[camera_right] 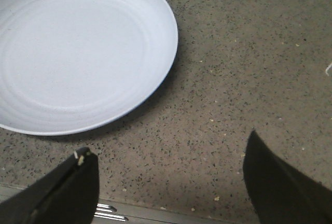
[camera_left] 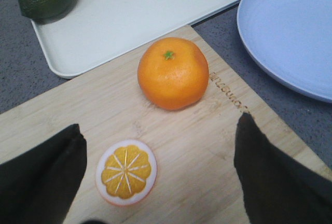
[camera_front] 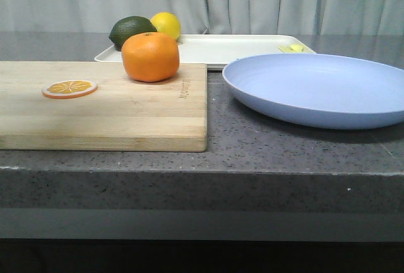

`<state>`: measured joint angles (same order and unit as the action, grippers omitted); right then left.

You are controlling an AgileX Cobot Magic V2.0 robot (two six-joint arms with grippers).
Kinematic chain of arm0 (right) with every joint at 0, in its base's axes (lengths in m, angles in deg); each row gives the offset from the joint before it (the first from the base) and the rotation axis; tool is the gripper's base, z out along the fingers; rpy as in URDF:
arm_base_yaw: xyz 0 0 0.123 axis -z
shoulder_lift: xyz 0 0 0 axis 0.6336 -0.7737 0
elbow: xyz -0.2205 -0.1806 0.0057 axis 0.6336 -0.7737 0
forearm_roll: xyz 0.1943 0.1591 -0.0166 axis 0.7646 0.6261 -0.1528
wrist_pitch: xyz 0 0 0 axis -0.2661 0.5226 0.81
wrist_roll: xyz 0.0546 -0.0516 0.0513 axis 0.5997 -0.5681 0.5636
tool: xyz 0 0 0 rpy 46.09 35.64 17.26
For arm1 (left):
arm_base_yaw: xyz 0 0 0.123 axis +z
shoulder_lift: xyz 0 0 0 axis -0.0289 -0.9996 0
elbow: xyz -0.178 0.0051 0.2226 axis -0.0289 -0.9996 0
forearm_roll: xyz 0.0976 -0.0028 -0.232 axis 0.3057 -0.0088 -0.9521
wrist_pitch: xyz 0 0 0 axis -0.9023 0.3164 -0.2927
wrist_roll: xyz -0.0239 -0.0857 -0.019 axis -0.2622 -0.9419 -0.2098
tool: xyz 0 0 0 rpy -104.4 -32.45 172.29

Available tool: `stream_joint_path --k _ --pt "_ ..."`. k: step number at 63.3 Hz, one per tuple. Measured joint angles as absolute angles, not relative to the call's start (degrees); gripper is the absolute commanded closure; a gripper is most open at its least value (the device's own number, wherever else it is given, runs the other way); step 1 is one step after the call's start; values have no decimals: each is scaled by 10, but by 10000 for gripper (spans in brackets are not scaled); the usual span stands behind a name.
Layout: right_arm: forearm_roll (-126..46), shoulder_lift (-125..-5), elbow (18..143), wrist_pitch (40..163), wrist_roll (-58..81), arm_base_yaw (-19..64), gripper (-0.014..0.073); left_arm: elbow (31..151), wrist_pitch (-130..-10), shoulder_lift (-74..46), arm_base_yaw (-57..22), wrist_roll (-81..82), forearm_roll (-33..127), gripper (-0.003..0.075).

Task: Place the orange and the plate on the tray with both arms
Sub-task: 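Lower the left gripper around the orange and close it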

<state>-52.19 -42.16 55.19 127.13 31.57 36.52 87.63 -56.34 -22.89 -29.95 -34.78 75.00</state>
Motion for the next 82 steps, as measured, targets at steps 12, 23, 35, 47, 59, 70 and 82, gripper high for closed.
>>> stream_joint_path --k 12,23,35,47,59,70,82 --pt "-522 -422 552 1274 316 365 9 957 -553 -328 -302 -348 752 68" --pt "-522 -422 552 1274 316 365 9 1022 -541 -407 -302 -348 754 68" --pt "-522 -422 552 1274 316 365 9 1074 -536 -479 -302 -348 754 68" --pt "-522 -422 552 1274 316 365 9 1101 -538 -530 -302 -348 755 68" --pt "-522 -422 552 1274 316 365 9 1104 -546 -556 -302 -348 755 68" --pt "-522 -422 552 1274 316 365 9 1105 -544 -571 -302 -348 755 90" --pt "-522 -422 552 1274 316 365 9 1105 -535 -572 -302 -348 754 257"
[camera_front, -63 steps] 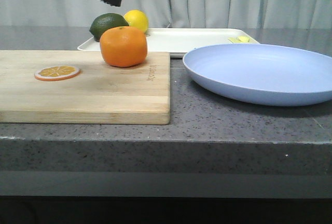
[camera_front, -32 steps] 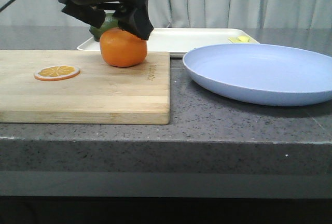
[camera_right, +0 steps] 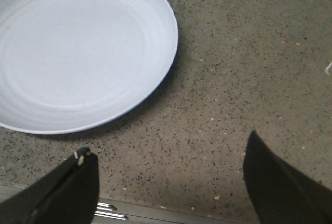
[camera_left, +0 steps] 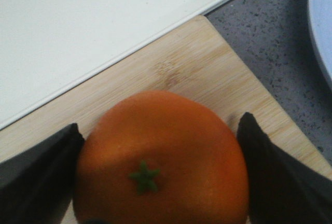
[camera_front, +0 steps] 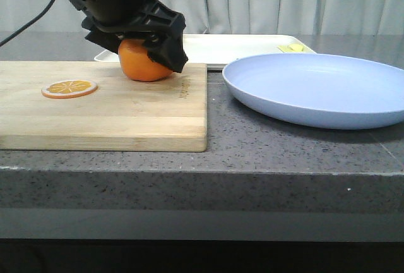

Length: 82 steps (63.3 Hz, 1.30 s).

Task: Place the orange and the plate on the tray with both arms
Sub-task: 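Lower the left gripper around the orange and close it, then lift the orange with the left gripper and carry it over the blue plate, then lower the orange onto the plate and open the left gripper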

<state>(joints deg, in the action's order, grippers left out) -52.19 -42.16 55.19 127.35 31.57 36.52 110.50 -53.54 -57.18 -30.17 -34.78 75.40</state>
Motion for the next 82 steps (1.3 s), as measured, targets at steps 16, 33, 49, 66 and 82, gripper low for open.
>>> stream_joint_path --k 16,33,49,66,82 --pt "-522 -422 552 1275 316 365 9 1123 -501 -572 -306 -348 740 278" --pt "-522 -422 552 1275 316 365 9 1206 -471 -576 -379 -348 740 278" --pt "-522 -423 552 1276 316 365 9 1304 -471 -648 -457 -348 740 278" --pt "-522 -423 552 1276 316 365 9 1386 -469 -746 -483 -348 740 278" --pt "-522 -423 552 1276 316 365 9 1405 -470 -780 -484 -348 738 168"
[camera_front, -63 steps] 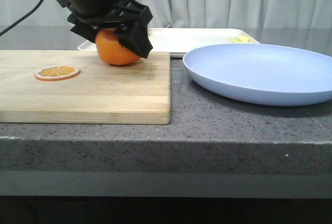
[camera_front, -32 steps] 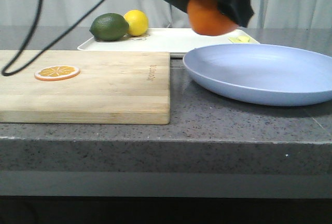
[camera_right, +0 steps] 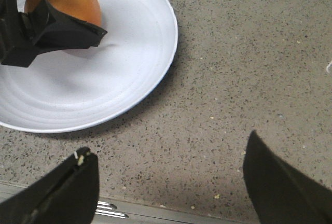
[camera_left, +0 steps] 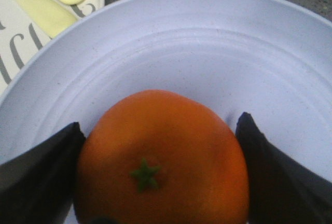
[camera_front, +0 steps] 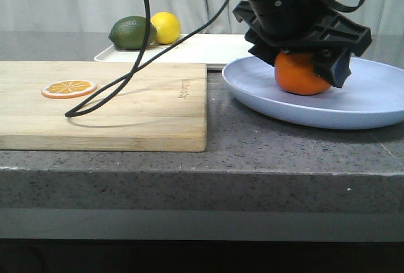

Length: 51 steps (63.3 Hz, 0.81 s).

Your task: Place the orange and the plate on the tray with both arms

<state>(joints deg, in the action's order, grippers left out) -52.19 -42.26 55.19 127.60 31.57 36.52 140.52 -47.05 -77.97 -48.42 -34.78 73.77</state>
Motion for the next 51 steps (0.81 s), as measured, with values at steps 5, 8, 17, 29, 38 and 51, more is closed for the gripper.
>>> stream_joint_path --k 5,8,17,29,38,51 --pt "-522 -423 552 1276 316 365 9 1405 -470 -780 -484 -348 737 99" --pt "-522 -423 552 1276 316 365 9 1405 -470 -780 -484 -348 737 73" --pt "-522 -423 552 1276 316 365 9 1410 -469 -779 -484 -348 737 60" --pt "-522 -423 552 1276 316 365 9 1410 -439 -744 -484 -348 731 60" --pt "-522 -423 552 1276 316 365 9 1408 -396 -680 -484 -348 731 61" --pt "-524 -423 552 1277 316 365 9 1325 -379 -548 -460 -357 728 62"
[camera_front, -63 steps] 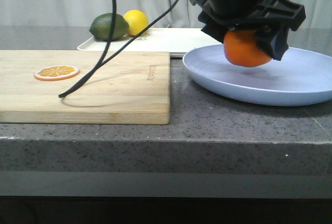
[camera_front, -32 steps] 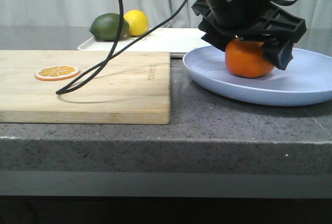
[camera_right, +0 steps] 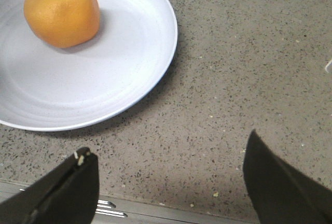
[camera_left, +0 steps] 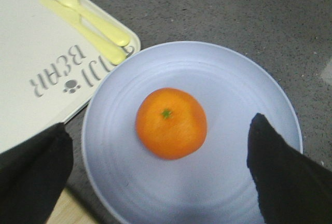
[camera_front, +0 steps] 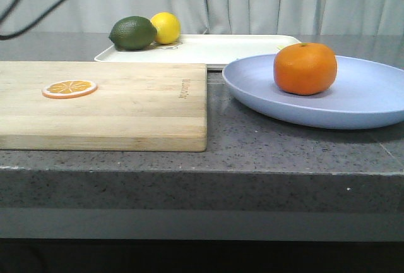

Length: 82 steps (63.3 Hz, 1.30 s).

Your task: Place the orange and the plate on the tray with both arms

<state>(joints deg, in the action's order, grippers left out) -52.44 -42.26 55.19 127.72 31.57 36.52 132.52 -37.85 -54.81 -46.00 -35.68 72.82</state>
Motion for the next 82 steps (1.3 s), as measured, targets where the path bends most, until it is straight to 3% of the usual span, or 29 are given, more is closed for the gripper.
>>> stream_joint_path --k 27,42,59,82 --pt "-527 -423 552 1277 316 365 9 1008 -411 -218 -335 -362 731 62" --pt "-527 -423 552 1280 316 365 9 884 -414 -80 -318 -362 728 62" --pt "-527 -455 558 1308 326 365 9 827 -423 -20 -318 -362 726 62" --pt "-531 -661 711 1384 353 393 9 825 -453 -23 -317 -362 725 62"
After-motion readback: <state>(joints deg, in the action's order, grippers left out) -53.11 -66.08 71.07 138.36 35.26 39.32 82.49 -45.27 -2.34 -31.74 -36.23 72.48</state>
